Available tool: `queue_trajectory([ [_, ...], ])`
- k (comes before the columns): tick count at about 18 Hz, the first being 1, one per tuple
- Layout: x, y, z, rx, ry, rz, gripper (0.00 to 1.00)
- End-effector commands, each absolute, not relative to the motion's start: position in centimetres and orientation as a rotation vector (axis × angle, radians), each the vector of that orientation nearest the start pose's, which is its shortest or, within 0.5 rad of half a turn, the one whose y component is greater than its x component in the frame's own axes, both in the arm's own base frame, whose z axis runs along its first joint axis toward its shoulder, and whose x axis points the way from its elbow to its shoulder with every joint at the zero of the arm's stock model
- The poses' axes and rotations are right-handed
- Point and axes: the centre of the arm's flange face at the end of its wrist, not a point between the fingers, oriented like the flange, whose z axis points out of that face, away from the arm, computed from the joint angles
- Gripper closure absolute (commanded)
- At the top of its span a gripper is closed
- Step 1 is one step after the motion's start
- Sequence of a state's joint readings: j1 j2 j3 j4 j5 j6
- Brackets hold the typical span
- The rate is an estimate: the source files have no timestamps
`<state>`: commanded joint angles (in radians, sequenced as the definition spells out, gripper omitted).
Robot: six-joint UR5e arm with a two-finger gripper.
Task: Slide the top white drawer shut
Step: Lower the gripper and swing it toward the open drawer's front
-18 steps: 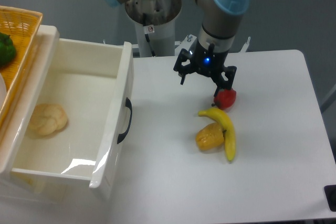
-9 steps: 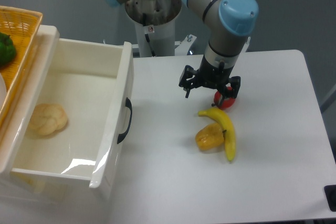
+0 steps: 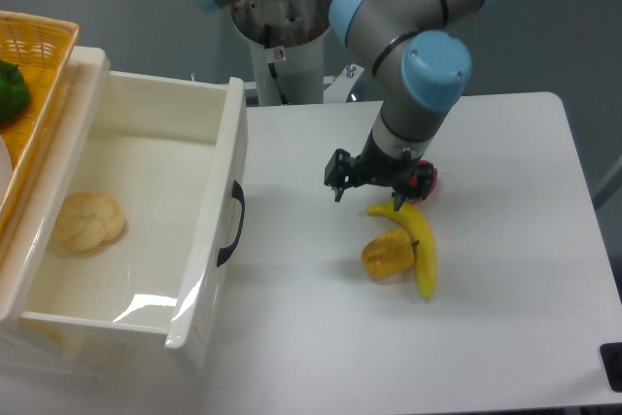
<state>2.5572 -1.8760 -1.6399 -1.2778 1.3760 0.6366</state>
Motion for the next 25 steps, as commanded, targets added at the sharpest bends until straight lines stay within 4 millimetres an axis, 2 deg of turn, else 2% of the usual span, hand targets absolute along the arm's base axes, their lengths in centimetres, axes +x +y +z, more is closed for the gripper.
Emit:
queue_trajectory([
  [9,-37.7,47.9,30.2,-3.022,-0.510,-0.332,0.00],
  [13,-37.3,48.6,29.9,-3.024,-0.491,-0.330,0.00],
  [20,-38.0,50.1,28.9,-3.009,-0.474,-0.318,0.00],
  [23,-37.8,51.2,29.4,-2.989,-0.447,-0.317,0.00],
  [25,-37.1,51.9,28.9,-2.998,-0.429,-0.327,0.00],
])
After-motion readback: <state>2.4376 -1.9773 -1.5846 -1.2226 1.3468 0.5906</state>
